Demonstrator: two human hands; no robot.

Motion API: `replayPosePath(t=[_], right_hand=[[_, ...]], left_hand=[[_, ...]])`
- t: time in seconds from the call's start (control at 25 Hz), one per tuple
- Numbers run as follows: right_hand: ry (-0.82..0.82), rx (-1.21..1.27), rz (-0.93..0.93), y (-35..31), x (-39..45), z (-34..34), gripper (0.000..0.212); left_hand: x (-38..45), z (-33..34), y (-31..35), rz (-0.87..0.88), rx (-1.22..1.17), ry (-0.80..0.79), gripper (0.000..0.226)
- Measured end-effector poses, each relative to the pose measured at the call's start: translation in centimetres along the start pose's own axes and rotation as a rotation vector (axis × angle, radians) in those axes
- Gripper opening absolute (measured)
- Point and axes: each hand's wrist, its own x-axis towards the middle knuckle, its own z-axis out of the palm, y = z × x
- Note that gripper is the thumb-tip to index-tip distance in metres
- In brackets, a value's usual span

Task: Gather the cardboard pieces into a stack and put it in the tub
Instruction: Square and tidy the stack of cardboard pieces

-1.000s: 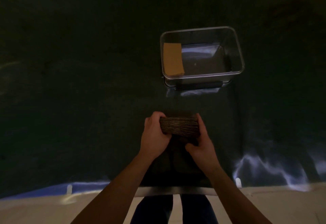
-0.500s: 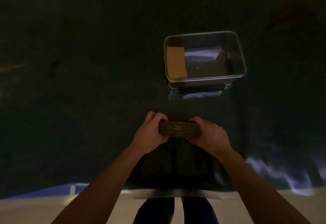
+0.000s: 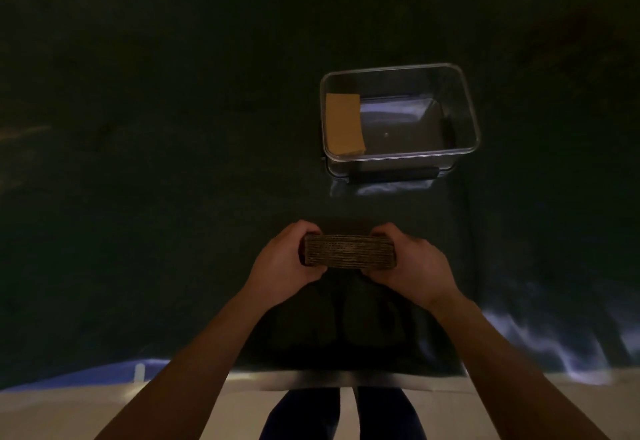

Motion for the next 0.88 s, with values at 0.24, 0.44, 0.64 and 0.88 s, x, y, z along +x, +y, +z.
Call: replayPosePath(t=[0.24, 0.44, 0.64, 0.88], right_hand=[[-0.002, -0.003, 0.028, 0.7, -0.2, 1.3, 0.05], [0.053, -0.055, -0.037, 0.4, -0.9, 0.1, 0.053], [-0.035, -0.021, 0.003, 0.1, -0.2, 1.5, 0.055], [0.04, -0.079, -0.042, -0.2, -0.4, 0.2, 0.051]], left_hand=[[-0.1, 0.7, -0.7, -0.053, 0.012, -0.042, 0.049], [-0.9, -0.1, -0.8, -0.033, -0.052, -0.017, 0.054], [-1.1, 0.9, -1.5, -0.1, 0.008, -0.057, 0.057], [-0.6, -0.2, -0.9, -0.063, -0.026, -0.045, 0.051]])
